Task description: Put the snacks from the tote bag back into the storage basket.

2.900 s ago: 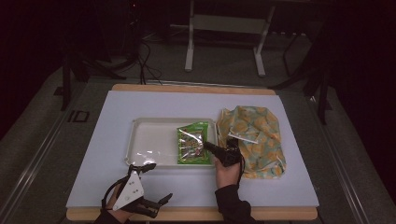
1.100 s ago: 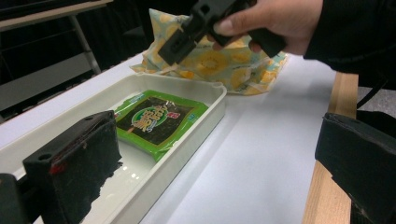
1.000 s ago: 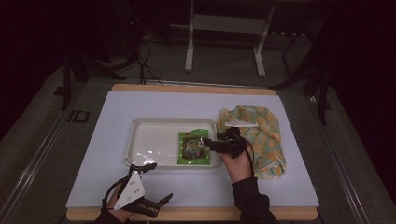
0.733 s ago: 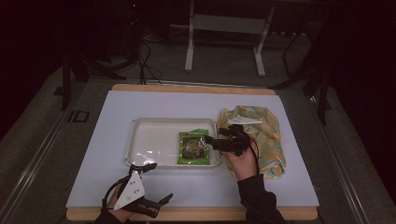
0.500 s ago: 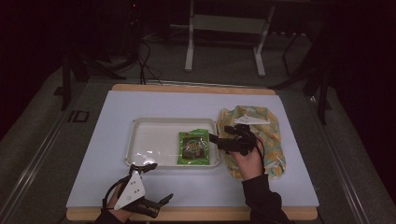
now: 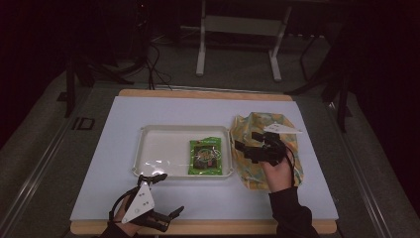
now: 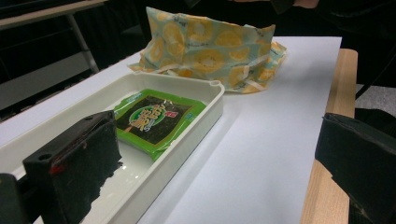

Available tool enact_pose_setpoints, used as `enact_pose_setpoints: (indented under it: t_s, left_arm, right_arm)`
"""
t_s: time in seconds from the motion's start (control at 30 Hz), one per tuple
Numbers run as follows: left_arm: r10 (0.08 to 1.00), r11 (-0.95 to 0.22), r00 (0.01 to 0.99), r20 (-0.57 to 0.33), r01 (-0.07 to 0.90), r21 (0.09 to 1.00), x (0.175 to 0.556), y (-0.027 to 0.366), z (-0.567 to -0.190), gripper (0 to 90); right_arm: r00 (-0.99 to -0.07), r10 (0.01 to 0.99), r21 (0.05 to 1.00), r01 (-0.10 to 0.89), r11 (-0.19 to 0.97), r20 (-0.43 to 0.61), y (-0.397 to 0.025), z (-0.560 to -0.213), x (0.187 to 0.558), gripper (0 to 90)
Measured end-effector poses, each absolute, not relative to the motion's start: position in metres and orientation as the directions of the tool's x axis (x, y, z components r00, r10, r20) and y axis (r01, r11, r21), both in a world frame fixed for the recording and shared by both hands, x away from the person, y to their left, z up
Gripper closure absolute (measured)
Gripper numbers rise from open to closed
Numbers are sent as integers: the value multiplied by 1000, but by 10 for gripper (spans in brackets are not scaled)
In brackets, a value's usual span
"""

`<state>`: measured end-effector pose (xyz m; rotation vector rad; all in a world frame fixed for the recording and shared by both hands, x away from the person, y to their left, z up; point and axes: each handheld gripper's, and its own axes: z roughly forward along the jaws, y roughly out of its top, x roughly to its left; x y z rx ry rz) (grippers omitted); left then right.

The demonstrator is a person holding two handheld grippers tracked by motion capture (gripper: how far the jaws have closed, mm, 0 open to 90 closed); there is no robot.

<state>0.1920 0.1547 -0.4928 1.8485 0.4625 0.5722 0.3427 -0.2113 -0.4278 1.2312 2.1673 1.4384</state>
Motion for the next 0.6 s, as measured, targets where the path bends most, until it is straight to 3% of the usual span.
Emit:
enact_pose_setpoints:
  t_s: [0.6]
  left_arm:
    - [569,-336,805,167,42,941,192,155,-493,4]
  right_arm:
    - [-564,813,871,463,165,146,-257,-432,323,149]
